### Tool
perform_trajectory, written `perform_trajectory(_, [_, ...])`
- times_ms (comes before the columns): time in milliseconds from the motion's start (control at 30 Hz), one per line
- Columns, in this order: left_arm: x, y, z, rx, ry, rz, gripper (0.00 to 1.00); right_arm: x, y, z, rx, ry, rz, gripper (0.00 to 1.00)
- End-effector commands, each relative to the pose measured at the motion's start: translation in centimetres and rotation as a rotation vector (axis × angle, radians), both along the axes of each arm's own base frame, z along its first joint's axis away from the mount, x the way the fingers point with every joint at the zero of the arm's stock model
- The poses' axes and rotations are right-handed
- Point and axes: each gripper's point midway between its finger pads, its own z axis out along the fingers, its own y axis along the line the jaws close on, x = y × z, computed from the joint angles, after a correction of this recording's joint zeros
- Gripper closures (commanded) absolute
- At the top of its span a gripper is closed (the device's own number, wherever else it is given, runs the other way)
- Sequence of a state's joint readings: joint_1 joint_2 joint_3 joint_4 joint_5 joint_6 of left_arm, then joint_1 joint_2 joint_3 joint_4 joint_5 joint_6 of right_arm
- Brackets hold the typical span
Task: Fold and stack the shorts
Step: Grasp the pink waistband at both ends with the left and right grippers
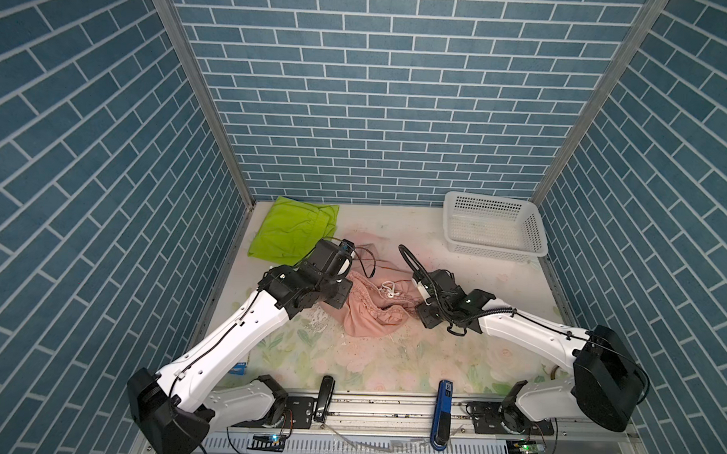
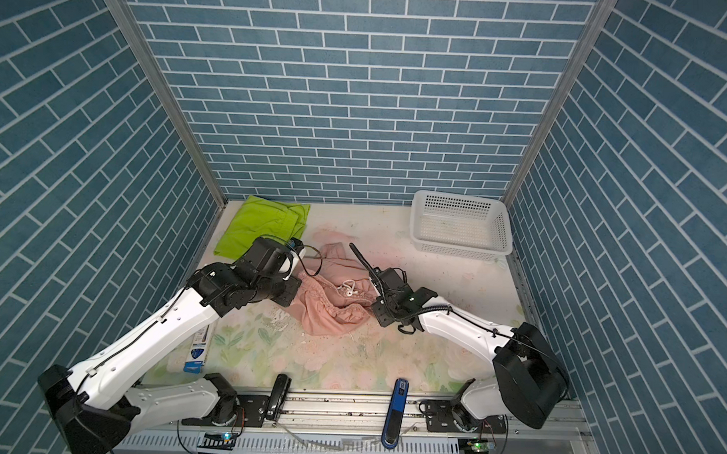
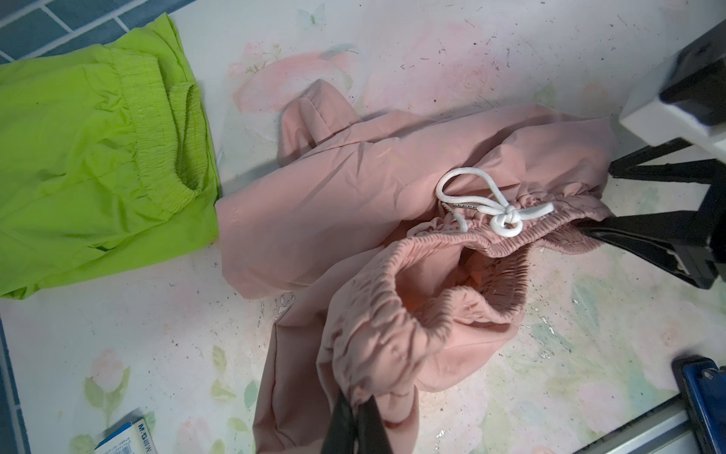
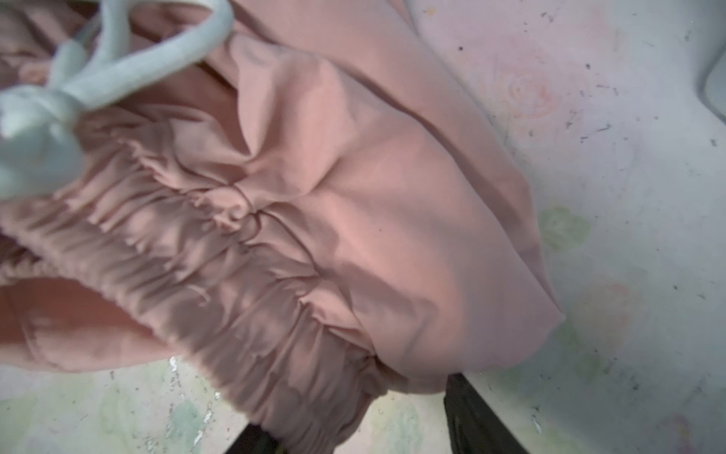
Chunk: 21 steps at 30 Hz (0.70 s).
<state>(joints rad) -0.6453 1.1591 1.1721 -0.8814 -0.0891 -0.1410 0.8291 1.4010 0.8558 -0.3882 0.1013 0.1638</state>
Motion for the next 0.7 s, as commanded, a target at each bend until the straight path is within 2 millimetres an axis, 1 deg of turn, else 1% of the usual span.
perform_trajectory(0, [0.2,1.2,1.2,0.028,-0.025,0.029,1.00,-1.1,2.4,2.1,0.091,0.013,0.130,0.41])
perform_trajectory(100, [0.5,1.9,1.3,0.038,-0.025,0.056,1.00,-2.6,2.0,2.7,0.063,-0.017,0.172,0.39])
perform_trajectory(200, [0.8,2.1,1.4,0.041,-0.031,0.060,1.00,-3.5,1.4,2.0,-0.006,-0.051,0.195,0.35])
perform_trajectory(267, [0.9,2.0,1.7,0.035,-0.038,0.063,1.00,-3.6,1.2,1.0,-0.085,-0.082,0.205,0.34])
perform_trajectory(333, [1.0,2.1,1.9,0.035,-0.038,0.065,1.00,-3.2,1.0,0.3,-0.149,-0.118,0.205,0.33])
perform_trajectory(433, [1.1,2.2,2.4,0.036,-0.040,0.068,1.00,-2.6,1.6,-0.1,-0.176,-0.148,0.219,0.32])
perform_trajectory(533, [1.1,2.6,2.7,0.051,-0.041,0.081,1.00,-3.0,2.5,-0.5,-0.192,-0.153,0.260,0.31])
perform_trajectory(600, [1.2,2.8,2.9,0.056,-0.043,0.084,1.00,-3.3,2.5,-1.1,-0.232,-0.156,0.275,0.31])
perform_trajectory(667, [1.2,2.8,3.0,0.053,-0.045,0.086,1.00,-3.0,2.0,-2.0,-0.287,-0.173,0.266,0.31])
